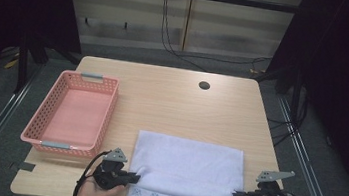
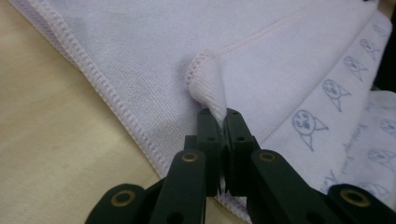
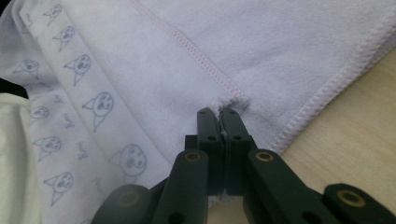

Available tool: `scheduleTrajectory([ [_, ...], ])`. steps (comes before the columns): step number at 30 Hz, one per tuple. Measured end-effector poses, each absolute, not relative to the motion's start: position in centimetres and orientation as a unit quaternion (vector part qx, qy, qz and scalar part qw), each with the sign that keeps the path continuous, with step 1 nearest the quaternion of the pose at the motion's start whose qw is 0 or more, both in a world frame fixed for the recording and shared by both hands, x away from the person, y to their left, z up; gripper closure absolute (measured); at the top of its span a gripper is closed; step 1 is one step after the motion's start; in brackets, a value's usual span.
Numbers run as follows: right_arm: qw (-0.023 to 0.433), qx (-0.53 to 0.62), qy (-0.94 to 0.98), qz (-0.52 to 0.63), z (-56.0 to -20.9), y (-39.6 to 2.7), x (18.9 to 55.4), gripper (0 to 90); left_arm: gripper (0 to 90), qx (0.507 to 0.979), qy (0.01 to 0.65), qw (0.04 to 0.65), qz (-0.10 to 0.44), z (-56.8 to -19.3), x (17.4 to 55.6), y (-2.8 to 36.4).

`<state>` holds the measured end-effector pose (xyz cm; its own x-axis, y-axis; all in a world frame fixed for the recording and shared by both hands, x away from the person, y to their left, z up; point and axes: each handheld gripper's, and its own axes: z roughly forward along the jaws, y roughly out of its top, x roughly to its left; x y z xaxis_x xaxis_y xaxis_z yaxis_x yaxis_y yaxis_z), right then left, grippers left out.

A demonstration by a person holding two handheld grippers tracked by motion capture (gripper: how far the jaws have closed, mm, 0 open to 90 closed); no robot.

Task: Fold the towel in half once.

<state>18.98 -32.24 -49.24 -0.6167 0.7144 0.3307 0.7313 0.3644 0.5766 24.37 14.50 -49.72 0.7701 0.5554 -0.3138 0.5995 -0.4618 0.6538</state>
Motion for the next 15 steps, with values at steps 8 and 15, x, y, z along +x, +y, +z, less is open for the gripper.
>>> scheduleTrajectory([
  [8, -0.035, -0.45, -0.822, -0.348, -49.2, -32.1, 20.9, 89.1, 87.2, 0.851, 0.349, 0.392, -0.007, -49.8, 26.9, 13.9],
  [15, -0.038, -0.47, -0.81, -0.349, -49.3, -32.3, 23.4, 89.1, 87.3, 0.844, 0.366, 0.391, 0.009, -49.9, 29.2, 13.2],
])
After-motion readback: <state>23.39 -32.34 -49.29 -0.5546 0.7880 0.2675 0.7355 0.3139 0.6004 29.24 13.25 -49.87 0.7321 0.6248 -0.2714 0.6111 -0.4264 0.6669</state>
